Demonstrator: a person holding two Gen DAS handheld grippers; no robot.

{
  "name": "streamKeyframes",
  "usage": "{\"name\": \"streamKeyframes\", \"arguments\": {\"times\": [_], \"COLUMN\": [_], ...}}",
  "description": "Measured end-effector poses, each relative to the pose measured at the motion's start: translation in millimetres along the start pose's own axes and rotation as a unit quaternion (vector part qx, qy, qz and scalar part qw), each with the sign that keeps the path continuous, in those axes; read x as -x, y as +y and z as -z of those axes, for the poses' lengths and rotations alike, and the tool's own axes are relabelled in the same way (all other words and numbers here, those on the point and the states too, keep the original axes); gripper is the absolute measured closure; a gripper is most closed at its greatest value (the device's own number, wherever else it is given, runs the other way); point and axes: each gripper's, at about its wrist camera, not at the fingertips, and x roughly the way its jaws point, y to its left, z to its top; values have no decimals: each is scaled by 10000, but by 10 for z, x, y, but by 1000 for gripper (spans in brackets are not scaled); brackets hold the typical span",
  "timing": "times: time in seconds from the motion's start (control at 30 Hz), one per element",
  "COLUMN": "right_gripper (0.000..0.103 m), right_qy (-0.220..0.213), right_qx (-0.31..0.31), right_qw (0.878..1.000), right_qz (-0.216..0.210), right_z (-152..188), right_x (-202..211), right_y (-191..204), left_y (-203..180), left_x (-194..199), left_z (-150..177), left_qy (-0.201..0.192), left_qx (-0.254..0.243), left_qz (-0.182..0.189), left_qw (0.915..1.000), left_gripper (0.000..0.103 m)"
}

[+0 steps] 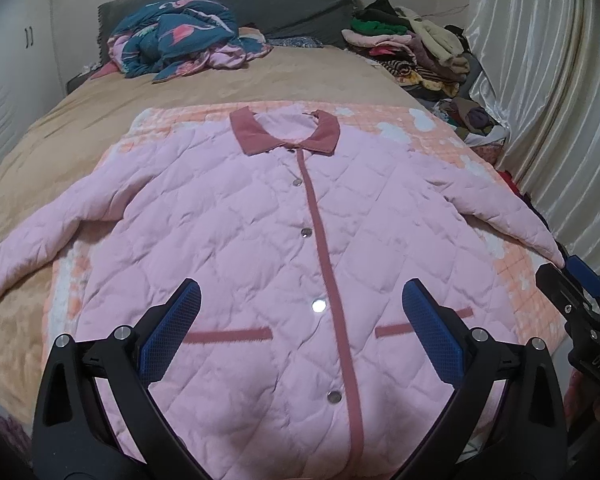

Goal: Fold large clothes
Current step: 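Reach the right tool to the jacket sleeve and close on it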

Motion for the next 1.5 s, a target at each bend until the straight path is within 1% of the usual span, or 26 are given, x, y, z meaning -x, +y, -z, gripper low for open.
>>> {"name": "streamKeyframes", "arguments": {"times": [0.17,0.3,0.5,0.63,0.83,1.0,1.17,1.37,1.5], "right_gripper": [4,4,4,4,4,4,4,4,4], "right_qy": [5,-46,-182,-224,-286,-243,-109,-20,72], "right_qx": [-158,-290,-454,-632,-911,-1253,-1560,-1799,-1925], "right_qw": [9997,9992,9978,9965,9933,9885,9827,9754,9708], "right_qz": [173,281,456,499,648,814,996,1271,1429], "right_z": [-61,-114,-215,-275,-332,-339,-290,-231,-192], "right_x": [-76,-103,-136,-167,-213,-307,-431,-561,-678], "right_y": [-181,-315,-517,-666,-948,-1257,-1517,-1794,-1980], "left_y": [-129,-215,-372,-479,-631,-735,-837,-904,-950], "left_x": [-110,-196,-308,-372,-477,-592,-749,-927,-1046], "left_z": [-129,-219,-349,-439,-563,-645,-701,-760,-776], "left_qy": [35,98,97,70,44,59,125,125,167], "left_qx": [-121,-126,-238,-274,-307,-357,-433,-378,-432], "left_qz": [34,144,164,201,142,152,134,136,105], "left_qw": [9999,9998,9995,9994,9994,9992,9989,9991,9989], "left_gripper": [8,8,8,8,8,8,8,8,8]}}
